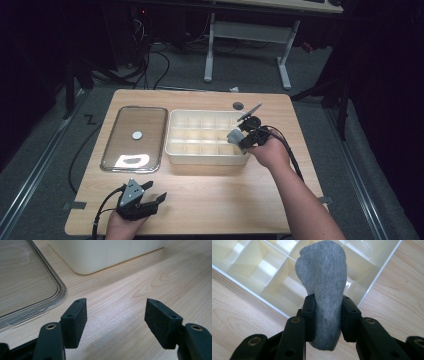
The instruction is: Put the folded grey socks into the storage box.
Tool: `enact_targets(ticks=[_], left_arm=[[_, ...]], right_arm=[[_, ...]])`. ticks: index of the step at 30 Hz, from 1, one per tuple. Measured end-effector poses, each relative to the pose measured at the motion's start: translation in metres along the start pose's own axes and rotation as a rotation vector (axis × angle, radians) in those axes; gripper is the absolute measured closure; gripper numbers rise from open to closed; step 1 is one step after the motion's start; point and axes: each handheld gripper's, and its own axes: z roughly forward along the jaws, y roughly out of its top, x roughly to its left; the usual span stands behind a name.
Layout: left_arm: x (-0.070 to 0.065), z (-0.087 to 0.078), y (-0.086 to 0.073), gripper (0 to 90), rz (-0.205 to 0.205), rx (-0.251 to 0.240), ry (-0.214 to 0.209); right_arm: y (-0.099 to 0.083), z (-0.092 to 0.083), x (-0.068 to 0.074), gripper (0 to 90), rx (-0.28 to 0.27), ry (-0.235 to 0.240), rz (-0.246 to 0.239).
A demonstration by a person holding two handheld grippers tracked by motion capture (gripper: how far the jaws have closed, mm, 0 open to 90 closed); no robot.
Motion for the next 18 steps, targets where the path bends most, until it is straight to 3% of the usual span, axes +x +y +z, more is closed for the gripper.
enact_targets(ticks=[6, 18], left_arm=[[-0.001, 0.0, 0.0, 35.4, 0.01, 0.006, -0.002], [-0.001, 0.0, 0.001, 35.4, 0.015, 0.005, -0.005]], right_arm=[[0.0, 0.007, -0.001, 70.1, 0.076, -0.027, -0.01], [0.007, 0.024, 0.0, 70.5, 0.153, -0.061, -0.035]])
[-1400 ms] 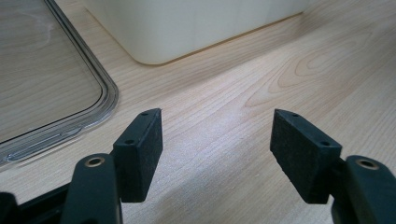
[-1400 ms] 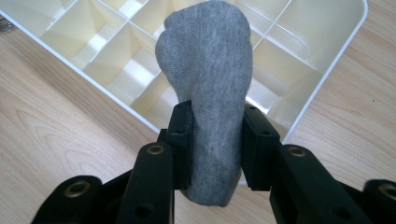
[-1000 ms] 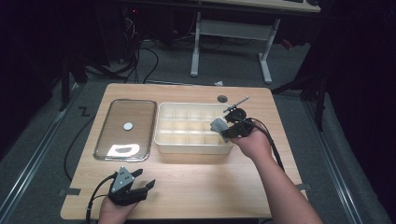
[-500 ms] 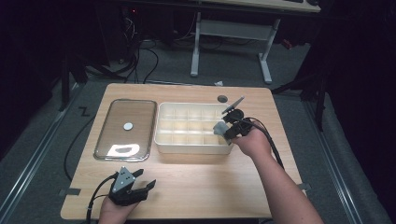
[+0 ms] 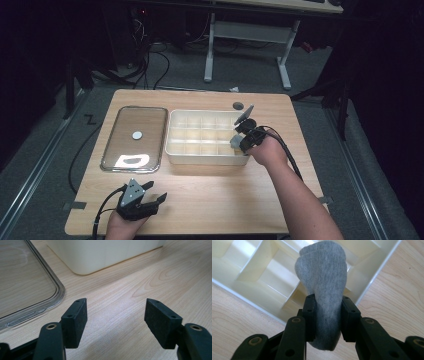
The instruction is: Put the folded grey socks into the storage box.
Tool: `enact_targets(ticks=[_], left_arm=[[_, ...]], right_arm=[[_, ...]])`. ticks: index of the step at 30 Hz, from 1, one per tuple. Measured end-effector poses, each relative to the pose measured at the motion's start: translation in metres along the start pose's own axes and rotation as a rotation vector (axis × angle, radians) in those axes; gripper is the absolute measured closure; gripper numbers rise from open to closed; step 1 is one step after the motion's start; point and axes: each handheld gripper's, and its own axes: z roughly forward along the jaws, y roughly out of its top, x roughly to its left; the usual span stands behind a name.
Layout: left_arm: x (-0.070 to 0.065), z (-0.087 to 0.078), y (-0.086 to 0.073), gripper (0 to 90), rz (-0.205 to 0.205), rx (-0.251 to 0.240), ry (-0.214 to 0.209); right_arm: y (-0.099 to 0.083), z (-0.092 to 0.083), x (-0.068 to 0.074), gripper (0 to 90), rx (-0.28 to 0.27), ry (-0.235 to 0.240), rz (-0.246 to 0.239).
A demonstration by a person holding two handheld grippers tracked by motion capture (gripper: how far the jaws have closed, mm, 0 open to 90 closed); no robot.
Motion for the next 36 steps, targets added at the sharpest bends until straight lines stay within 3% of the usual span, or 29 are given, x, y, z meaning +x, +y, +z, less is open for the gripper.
enact_targets(ticks=[5, 14, 21, 36], left_arm=[[-0.001, 0.001, 0.0, 35.3, 0.004, 0.002, -0.007], [-0.001, 0.002, 0.0, 35.3, 0.005, 0.007, -0.009], [-0.001, 0.002, -0.001, 35.3, 0.003, 0.01, -0.005], [0.001, 0.003, -0.002, 35.4, -0.003, 0.02, 0.0]], right_arm=[[0.003, 0.01, 0.005, 71.0, 0.032, -0.019, -0.023], [0.006, 0.02, 0.006, 71.9, 0.074, -0.001, -0.05], [0.006, 0.025, 0.004, 72.1, 0.086, 0.031, -0.03], [0.009, 0.037, 0.002, 72.5, 0.131, 0.071, -0.04]])
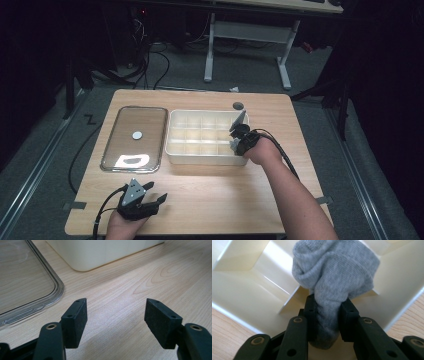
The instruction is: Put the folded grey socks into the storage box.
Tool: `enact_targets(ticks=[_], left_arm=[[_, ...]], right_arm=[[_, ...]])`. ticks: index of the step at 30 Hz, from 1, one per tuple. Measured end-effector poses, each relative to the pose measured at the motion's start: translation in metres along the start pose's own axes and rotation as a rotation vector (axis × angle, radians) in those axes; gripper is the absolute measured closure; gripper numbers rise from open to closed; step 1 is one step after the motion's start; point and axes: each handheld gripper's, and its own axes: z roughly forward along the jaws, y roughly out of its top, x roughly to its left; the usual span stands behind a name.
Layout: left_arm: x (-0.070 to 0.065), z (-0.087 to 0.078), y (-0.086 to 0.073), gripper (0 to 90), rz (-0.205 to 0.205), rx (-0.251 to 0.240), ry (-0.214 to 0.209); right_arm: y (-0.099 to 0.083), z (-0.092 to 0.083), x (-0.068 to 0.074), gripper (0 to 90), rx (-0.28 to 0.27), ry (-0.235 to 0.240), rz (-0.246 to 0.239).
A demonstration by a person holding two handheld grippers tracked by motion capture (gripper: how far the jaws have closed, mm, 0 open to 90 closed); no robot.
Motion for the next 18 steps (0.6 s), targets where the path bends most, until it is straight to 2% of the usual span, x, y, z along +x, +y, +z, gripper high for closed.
enact_targets(ticks=[6, 18], left_arm=[[-0.0001, 0.0001, -0.0003, 35.5, 0.0, 0.001, 0.0], [-0.0016, 0.0008, -0.0005, 36.3, 0.004, 0.004, 0.001]], right_arm=[[0.0003, 0.005, -0.0001, 72.5, 0.007, 0.012, 0.014], [0.0008, 0.0064, 0.0001, 71.3, 0.002, 0.006, -0.012]])
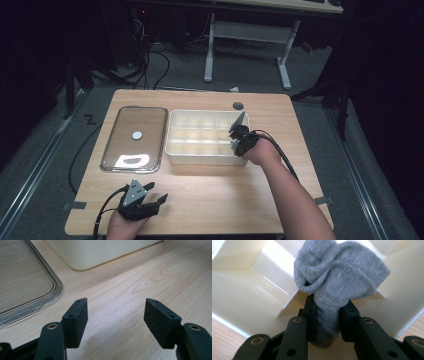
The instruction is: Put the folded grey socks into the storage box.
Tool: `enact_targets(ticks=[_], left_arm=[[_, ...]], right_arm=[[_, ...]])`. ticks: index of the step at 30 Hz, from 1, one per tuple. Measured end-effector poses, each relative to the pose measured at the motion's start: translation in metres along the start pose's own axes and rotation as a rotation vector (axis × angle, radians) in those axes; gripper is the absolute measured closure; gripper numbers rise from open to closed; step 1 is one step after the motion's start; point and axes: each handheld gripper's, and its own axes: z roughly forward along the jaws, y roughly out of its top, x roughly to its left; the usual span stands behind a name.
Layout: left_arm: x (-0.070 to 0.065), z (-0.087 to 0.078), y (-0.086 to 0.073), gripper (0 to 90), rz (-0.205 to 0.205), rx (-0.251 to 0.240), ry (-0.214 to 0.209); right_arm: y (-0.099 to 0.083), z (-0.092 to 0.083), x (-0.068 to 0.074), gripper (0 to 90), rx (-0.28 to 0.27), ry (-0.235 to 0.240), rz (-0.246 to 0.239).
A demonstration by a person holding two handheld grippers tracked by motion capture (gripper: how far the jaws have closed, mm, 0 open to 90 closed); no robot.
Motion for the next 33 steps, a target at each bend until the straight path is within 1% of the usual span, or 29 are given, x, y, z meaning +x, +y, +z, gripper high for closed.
enact_targets(ticks=[1, 3, 5, 6, 7, 8, 9, 10, 11, 12, 13, 15, 16, 17, 18, 19, 21, 23, 24, 25, 26, 27, 28, 29, 31, 32, 33], left_arm=[[0.0, 0.0, 0.0, 36.3, 0.001, -0.001, 0.002], [0.0, -0.001, 0.0, 36.3, 0.0, 0.0, 0.002], [0.001, -0.001, 0.0, 36.5, -0.001, -0.002, 0.003], [0.001, -0.001, 0.0, 36.5, -0.001, -0.003, 0.002], [0.001, -0.001, 0.0, 36.5, -0.001, -0.004, 0.001], [0.001, -0.001, 0.0, 36.5, 0.0, -0.003, 0.0], [0.001, -0.001, 0.0, 36.5, 0.0, -0.003, -0.001], [0.001, -0.001, 0.001, 36.5, 0.0, -0.003, -0.002], [0.001, -0.001, 0.001, 36.5, 0.0, -0.005, -0.003], [0.0, 0.0, 0.001, 36.5, 0.002, -0.004, -0.003], [0.0, 0.0, 0.001, 36.5, 0.003, -0.004, -0.003], [0.0, 0.0, 0.001, 36.5, 0.003, -0.004, -0.005], [0.0, -0.001, 0.001, 36.5, 0.003, -0.005, -0.004], [0.0, -0.001, 0.001, 36.5, 0.003, -0.006, -0.003], [0.0, -0.001, 0.001, 36.5, 0.003, -0.006, -0.003], [0.0, -0.001, 0.001, 36.5, 0.003, -0.006, -0.004], [0.0, 0.0, 0.001, 36.5, 0.004, -0.005, -0.004], [0.0, 0.0, 0.001, 36.5, 0.005, -0.004, -0.004], [0.001, 0.0, 0.001, 36.5, 0.003, -0.005, -0.005], [0.001, 0.0, 0.001, 36.5, 0.003, -0.005, -0.005], [0.001, 0.0, 0.001, 36.5, 0.006, -0.003, -0.005], [0.001, 0.0, 0.001, 36.5, 0.006, -0.003, -0.006], [0.001, 0.0, 0.001, 36.5, 0.007, -0.002, -0.006], [0.001, -0.001, 0.001, 36.5, 0.007, -0.004, -0.005], [0.001, -0.001, 0.001, 36.5, 0.005, -0.006, -0.005], [0.001, -0.001, 0.001, 36.5, 0.005, -0.005, -0.006], [0.001, -0.001, 0.001, 36.5, 0.004, -0.005, -0.006]], right_arm=[[0.0, -0.001, 0.001, 70.8, -0.002, -0.001, 0.011], [0.0, -0.002, 0.001, 69.9, -0.005, -0.001, 0.013], [0.0, -0.004, 0.0, 68.6, -0.014, 0.003, 0.003], [-0.001, -0.005, 0.001, 68.1, -0.009, 0.007, 0.026], [0.0, -0.006, 0.0, 67.6, -0.019, 0.01, 0.007], [0.0, -0.007, -0.001, 66.6, -0.022, 0.006, 0.005], [-0.001, -0.009, -0.001, 63.5, -0.024, 0.007, 0.009], [-0.001, -0.011, -0.001, 61.7, -0.023, 0.011, 0.024], [-0.001, -0.013, -0.003, 62.0, -0.029, 0.016, 0.011], [-0.002, -0.016, -0.002, 62.5, -0.034, 0.016, 0.024], [-0.002, -0.018, -0.003, 62.5, -0.043, 0.012, 0.017], [-0.003, -0.023, -0.004, 62.5, -0.058, 0.018, 0.014], [-0.004, -0.025, -0.004, 62.6, -0.066, 0.02, 0.023], [-0.004, -0.029, -0.003, 62.7, -0.067, 0.025, 0.044], [-0.004, -0.031, -0.004, 62.8, -0.078, 0.028, 0.024], [-0.004, -0.034, -0.004, 63.2, -0.084, 0.026, 0.027], [-0.003, -0.039, -0.004, 64.0, -0.097, 0.022, 0.011], [-0.001, -0.044, -0.003, 66.5, -0.112, 0.03, 0.025], [0.001, -0.046, -0.003, 68.9, -0.12, 0.032, 0.022], [0.003, -0.049, -0.003, 73.5, -0.129, 0.025, 0.017], [0.004, -0.051, -0.002, 78.4, -0.13, 0.024, 0.029], [0.006, -0.052, -0.002, 84.9, -0.134, 0.009, 0.016], [0.007, -0.053, -0.002, 89.7, -0.132, 0.0, 0.028], [0.009, -0.052, -0.003, 90.0, -0.141, -0.013, 0.022], [0.013, -0.049, -0.005, 90.0, -0.142, -0.033, 0.043], [0.015, -0.047, -0.005, 90.0, -0.135, -0.036, 0.04], [0.015, -0.042, -0.005, 90.0, -0.115, -0.035, 0.041]])
